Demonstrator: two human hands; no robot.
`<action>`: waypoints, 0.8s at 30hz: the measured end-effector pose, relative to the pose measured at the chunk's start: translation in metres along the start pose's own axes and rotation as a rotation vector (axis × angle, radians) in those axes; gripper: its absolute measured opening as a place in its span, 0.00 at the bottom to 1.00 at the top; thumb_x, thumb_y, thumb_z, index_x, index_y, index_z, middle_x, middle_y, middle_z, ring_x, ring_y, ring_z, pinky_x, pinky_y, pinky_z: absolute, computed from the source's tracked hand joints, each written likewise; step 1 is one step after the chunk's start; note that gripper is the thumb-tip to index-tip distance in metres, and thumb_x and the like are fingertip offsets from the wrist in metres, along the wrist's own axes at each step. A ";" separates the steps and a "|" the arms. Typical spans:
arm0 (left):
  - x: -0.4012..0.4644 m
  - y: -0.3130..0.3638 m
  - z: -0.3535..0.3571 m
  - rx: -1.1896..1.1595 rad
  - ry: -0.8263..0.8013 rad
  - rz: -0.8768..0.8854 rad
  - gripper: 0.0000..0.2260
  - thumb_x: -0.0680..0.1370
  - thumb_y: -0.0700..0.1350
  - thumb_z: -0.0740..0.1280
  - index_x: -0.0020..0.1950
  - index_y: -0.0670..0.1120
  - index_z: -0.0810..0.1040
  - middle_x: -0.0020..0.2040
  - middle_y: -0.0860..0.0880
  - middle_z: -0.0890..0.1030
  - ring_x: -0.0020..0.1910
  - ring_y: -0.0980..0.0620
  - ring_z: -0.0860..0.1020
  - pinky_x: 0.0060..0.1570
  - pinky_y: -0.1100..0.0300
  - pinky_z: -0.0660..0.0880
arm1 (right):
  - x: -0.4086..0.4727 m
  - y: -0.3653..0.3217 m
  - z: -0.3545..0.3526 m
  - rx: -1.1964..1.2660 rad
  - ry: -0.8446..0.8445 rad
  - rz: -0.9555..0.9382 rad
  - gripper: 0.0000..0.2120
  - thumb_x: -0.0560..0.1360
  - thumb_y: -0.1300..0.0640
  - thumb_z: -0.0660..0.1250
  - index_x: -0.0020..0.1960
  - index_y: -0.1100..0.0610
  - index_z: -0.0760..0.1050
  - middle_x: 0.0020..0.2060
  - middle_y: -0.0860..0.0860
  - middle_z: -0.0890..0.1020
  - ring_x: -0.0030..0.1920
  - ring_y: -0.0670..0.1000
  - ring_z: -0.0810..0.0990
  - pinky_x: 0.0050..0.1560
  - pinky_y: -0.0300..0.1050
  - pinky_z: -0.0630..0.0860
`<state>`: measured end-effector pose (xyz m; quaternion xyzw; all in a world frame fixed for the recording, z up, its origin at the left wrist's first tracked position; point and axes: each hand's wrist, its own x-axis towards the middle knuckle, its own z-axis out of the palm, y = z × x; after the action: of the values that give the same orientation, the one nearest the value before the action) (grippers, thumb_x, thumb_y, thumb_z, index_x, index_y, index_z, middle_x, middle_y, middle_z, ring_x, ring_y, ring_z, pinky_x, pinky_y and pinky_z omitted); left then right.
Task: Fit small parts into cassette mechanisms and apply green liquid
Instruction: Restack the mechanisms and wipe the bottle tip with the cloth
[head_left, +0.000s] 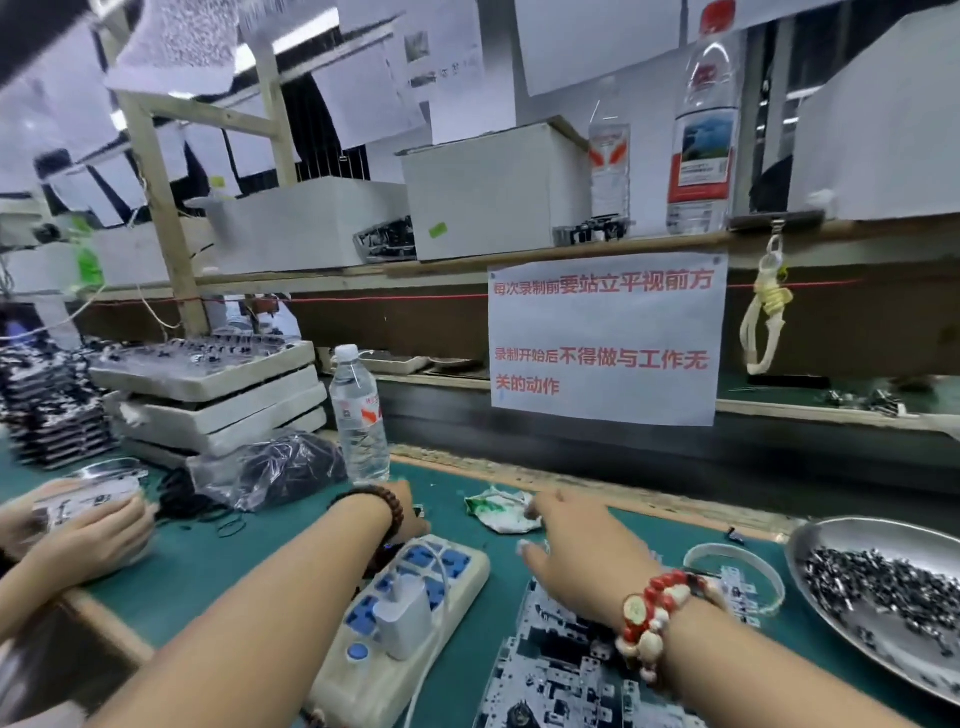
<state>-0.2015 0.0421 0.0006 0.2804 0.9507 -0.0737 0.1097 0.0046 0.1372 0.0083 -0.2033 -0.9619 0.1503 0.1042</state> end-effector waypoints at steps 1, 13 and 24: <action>0.003 -0.003 0.003 -0.026 -0.010 -0.004 0.35 0.78 0.57 0.60 0.77 0.43 0.46 0.75 0.42 0.58 0.72 0.44 0.62 0.69 0.53 0.62 | 0.007 -0.006 0.005 0.028 0.000 -0.041 0.18 0.79 0.49 0.58 0.67 0.53 0.65 0.65 0.51 0.68 0.65 0.53 0.68 0.62 0.49 0.71; 0.037 -0.027 0.013 -0.192 -0.158 -0.136 0.47 0.70 0.66 0.65 0.76 0.42 0.46 0.76 0.42 0.56 0.72 0.43 0.62 0.69 0.50 0.64 | 0.086 -0.037 0.048 0.060 -0.077 -0.203 0.26 0.79 0.52 0.58 0.75 0.48 0.53 0.66 0.51 0.67 0.66 0.54 0.65 0.64 0.48 0.67; 0.063 -0.027 0.037 -0.302 -0.159 -0.274 0.43 0.73 0.66 0.61 0.76 0.47 0.43 0.76 0.41 0.47 0.74 0.40 0.55 0.70 0.47 0.59 | 0.102 -0.041 0.074 0.115 -0.132 -0.234 0.21 0.80 0.49 0.55 0.72 0.48 0.58 0.65 0.48 0.68 0.65 0.50 0.65 0.64 0.44 0.66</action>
<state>-0.2617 0.0448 -0.0487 0.1223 0.9686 0.0334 0.2139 -0.1212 0.1262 -0.0333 -0.0733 -0.9736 0.2051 0.0688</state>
